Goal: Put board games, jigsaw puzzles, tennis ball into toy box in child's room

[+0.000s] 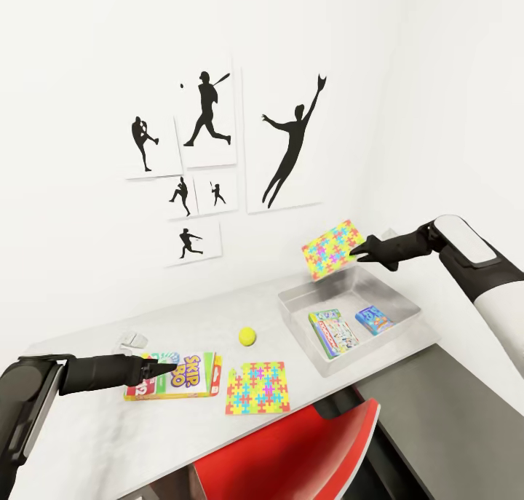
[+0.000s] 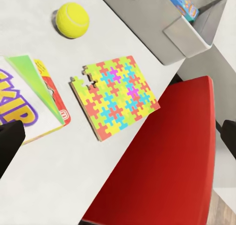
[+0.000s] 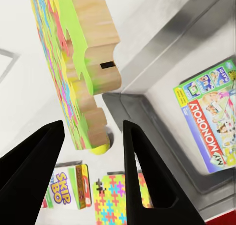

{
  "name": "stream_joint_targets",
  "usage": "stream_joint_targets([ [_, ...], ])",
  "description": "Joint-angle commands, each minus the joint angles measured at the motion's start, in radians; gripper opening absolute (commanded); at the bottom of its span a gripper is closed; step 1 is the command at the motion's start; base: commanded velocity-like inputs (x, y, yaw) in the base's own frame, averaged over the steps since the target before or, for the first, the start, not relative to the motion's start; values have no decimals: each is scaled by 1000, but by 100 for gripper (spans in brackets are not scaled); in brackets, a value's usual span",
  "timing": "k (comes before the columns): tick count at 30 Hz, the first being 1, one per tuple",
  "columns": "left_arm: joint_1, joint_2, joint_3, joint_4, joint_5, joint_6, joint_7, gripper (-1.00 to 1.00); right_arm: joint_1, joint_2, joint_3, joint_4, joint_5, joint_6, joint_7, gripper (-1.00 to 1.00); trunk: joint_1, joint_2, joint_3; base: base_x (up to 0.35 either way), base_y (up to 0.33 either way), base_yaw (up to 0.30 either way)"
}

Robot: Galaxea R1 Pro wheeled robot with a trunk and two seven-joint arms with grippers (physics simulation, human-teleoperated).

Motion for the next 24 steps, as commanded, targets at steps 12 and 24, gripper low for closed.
stream_joint_targets([
  [12, -1, 0, 1, -1, -18, 8, -102, 100, -2, -10, 65, 47, -11, 0, -6, -100, 1, -2, -2, 0, 0, 0],
  [24, -1, 6, 14, -1, -17, 8, -108, 100, -2, -13, 111, 48, -11, 0, 27, -100, 1, -2, -2, 0, 0, 0],
])
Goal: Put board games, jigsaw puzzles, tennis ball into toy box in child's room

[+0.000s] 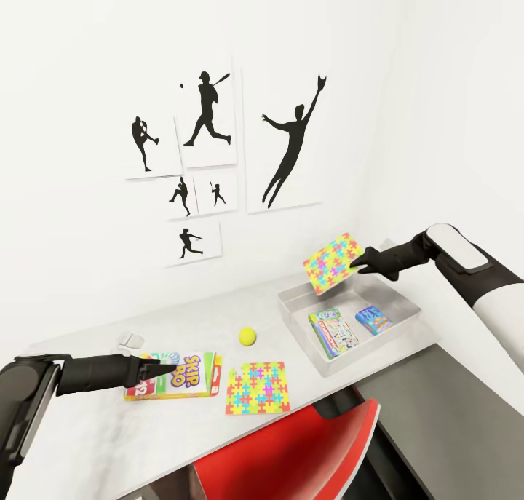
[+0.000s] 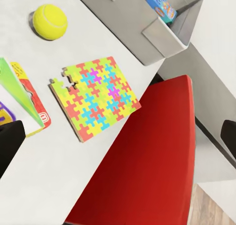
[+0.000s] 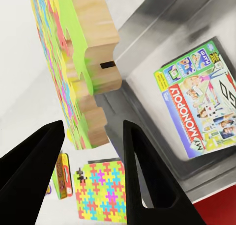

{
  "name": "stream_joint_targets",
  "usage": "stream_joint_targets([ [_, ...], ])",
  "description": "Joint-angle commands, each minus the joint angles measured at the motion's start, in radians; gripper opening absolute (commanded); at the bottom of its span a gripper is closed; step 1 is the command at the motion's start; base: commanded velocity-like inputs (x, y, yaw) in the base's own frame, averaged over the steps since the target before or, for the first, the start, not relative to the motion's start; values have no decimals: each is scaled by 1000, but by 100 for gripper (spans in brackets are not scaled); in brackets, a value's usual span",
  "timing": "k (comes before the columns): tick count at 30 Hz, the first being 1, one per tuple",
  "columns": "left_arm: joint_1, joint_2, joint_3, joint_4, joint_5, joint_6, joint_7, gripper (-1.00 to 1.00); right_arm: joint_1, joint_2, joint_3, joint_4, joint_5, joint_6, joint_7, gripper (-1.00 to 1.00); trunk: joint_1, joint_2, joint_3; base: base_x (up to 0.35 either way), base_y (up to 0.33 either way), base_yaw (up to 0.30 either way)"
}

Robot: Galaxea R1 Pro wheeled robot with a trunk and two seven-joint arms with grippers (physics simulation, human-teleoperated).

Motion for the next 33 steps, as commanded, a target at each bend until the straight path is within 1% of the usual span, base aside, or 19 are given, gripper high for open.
stream_joint_targets([
  [1, -1, 0, 2, -1, -7, 10, -9, 100, -2, -1, 8, -1, -9, 0, -6, -100, 1, -2, -2, 0, 0, 0],
  [12, -1, 1, 3, -1, -5, 10, -9, 100, -2, -3, 18, 2, -10, 0, -3, -100, 1, -2, -2, 0, 0, 0],
  [24, -1, 1, 5, -1, -3, 10, -11, 100, -2, -3, 17, 0, -10, 0, -2, -100, 1, -2, -2, 0, 0, 0],
  [26, -1, 1, 5, -1, -2, 10, -13, 100, -2, -9, 17, -4, -10, 0, 1, -100, 1, -2, -2, 0, 0, 0],
  [28, -1, 1, 5, -1, -3, 10, -18, 100, -1, -25, 16, -6, -10, 0, 5, -100, 1, -2, -2, 0, 0, 0],
  [30, -1, 1, 4, -1, -3, 10, -24, 100, -2, -51, 16, -8, -10, 0, 21, -100, 1, -2, -2, 0, 0, 0],
  [33, -1, 1, 4, -1, -3, 10, -27, 100, -2, -67, 17, -9, -10, 0, 58, -100, 1, -2, -2, 0, 0, 0],
])
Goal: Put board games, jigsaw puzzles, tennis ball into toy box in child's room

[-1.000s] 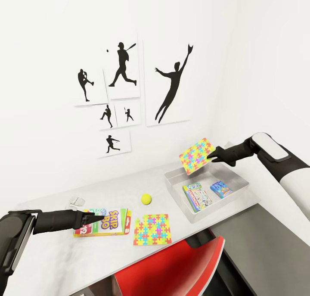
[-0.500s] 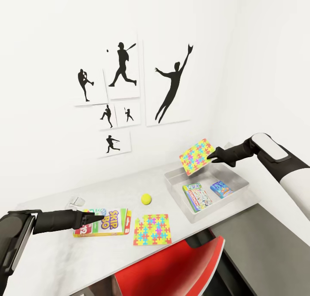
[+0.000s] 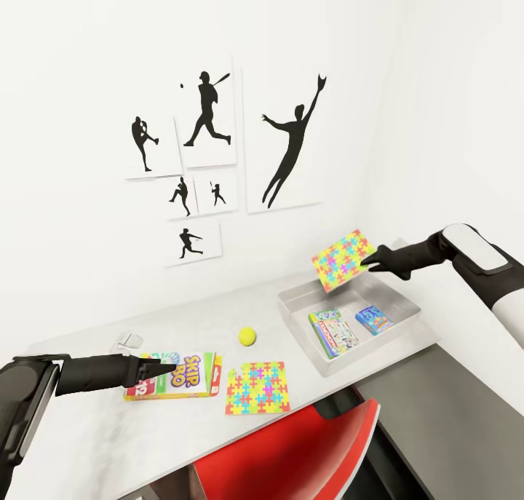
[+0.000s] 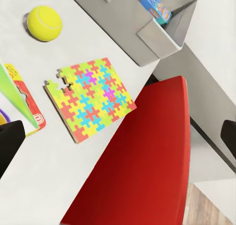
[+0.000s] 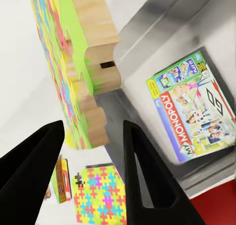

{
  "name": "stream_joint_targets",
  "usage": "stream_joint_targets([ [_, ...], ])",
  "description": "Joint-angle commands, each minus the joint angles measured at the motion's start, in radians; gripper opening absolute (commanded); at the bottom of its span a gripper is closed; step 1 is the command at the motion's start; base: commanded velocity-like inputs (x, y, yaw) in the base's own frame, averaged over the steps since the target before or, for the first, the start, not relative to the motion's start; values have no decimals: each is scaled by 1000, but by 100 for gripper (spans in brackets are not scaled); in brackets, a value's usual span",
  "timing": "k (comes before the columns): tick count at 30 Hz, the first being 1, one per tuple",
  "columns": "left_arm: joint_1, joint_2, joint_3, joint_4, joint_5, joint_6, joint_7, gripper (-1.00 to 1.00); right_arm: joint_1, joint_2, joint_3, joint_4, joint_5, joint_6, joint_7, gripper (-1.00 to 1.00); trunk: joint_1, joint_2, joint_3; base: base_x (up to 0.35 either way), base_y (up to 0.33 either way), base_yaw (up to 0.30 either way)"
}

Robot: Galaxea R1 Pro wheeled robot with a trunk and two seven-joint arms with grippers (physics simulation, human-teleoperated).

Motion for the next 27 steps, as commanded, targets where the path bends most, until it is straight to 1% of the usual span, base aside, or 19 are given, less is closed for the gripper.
stream_joint_targets([
  [1, -1, 0, 1, -1, -7, 10, -9, 100, -1, -4, 4, -1, -9, 0, 7, -100, 1, -2, -2, 0, 0, 0],
  [4, -1, 1, 1, -1, -7, 10, -11, 100, -2, -8, 4, -1, -9, 0, 25, -100, 1, -2, -2, 0, 0, 0],
  [8, -1, 1, 1, -1, -7, 10, -11, 100, -1, -12, 2, -1, -9, 0, 32, -100, 1, -2, -2, 0, 0, 0],
  [10, -1, 1, 1, -1, -7, 10, -11, 100, -1, -19, -1, -1, -9, 0, 34, -100, 1, -2, -2, 0, 0, 0],
  [12, -1, 1, 1, -1, -8, 10, -11, 100, 0, -37, -9, 1, -9, 0, 36, -100, 1, -2, -2, 0, 0, 0],
  [13, -1, 1, 1, -1, -8, 10, -11, 100, 0, -42, -13, 1, -9, 0, 37, -100, 1, -2, -2, 0, 0, 0],
  [15, -1, 1, 2, -1, -9, 10, -11, 100, 1, -62, -42, 1, -19, 0, 38, -100, 1, -2, -2, 0, 0, 0],
  [17, -1, 1, 0, -1, -10, 10, -11, 100, 2, -72, -63, 0, -34, 0, 39, -100, 1, -2, -2, 0, 0, 0],
  [19, -1, -1, 0, -1, -12, 10, -11, 100, 2, -78, -77, 0, -45, 0, 39, -100, 1, -2, -2, 0, 0, 0],
  [21, -1, -1, -1, 0, -14, 10, -11, 100, 3, -84, -84, -1, -52, 0, 39, -100, 1, -2, -2, 0, 0, 0],
  [24, -1, -1, 0, 6, -14, 10, -10, 100, 3, -106, -92, -1, -57, 0, 39, -100, 1, -2, -2, 0, 0, 0],
  [25, -1, -2, 0, 10, -14, 10, -10, 100, 3, -116, -94, -1, -64, 0, 40, -100, 1, -2, -2, 0, 0, 0],
  [27, -1, -6, 1, 20, -12, 10, -10, 100, 3, -141, -105, -1, -96, 0, 39, -100, 1, -2, -2, 0, 0, 0],
])
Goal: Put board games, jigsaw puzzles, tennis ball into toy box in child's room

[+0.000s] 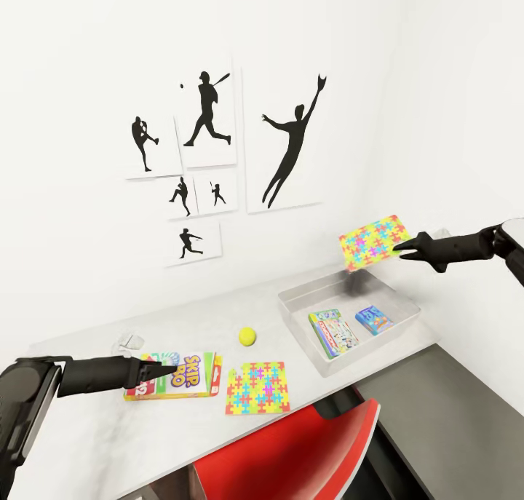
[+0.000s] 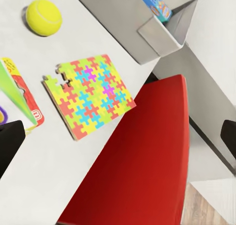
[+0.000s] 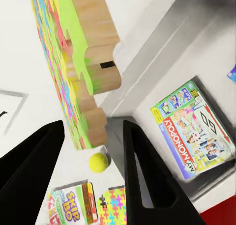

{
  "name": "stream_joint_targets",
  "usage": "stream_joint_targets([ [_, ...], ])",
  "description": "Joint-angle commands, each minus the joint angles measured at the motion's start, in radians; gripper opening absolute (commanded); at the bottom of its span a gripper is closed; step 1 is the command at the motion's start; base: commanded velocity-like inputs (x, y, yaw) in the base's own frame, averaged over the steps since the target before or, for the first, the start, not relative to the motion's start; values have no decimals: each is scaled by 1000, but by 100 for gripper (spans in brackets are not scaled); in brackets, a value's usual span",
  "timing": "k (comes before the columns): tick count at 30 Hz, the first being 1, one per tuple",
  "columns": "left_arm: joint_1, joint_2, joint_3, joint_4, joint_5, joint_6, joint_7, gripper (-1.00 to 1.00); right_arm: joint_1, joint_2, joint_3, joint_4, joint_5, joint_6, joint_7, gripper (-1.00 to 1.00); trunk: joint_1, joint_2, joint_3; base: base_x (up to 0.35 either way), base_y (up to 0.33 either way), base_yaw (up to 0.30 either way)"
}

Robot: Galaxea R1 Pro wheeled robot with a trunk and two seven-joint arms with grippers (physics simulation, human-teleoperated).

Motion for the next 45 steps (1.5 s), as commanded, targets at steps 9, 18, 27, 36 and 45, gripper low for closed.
stream_joint_targets([
  [9, -1, -6, 0, 27, -1, 10, -9, 100, 1, -52, -11, -3, -86, 0, -7, -100, 1, -2, -2, 0, 0, 0],
  [18, -1, -7, 0, 29, 1, 10, -9, 100, 1, -57, -6, -4, -91, 0, -8, -100, 1, -2, -2, 0, 0, 0],
  [27, -1, -7, 0, 29, 1, 10, -9, 100, 1, -56, -4, -4, -91, 0, -8, -100, 1, -2, -2, 0, 0, 0],
  [36, -1, -6, 2, 29, 1, 10, -9, 100, 2, -56, -3, -4, -91, 0, -8, -100, 1, -2, -2, 0, 0, 0],
  [45, -1, -5, 2, 29, 1, 10, -9, 100, 3, -44, 11, -4, -90, 0, -8, -100, 1, -2, -2, 0, 0, 0],
])
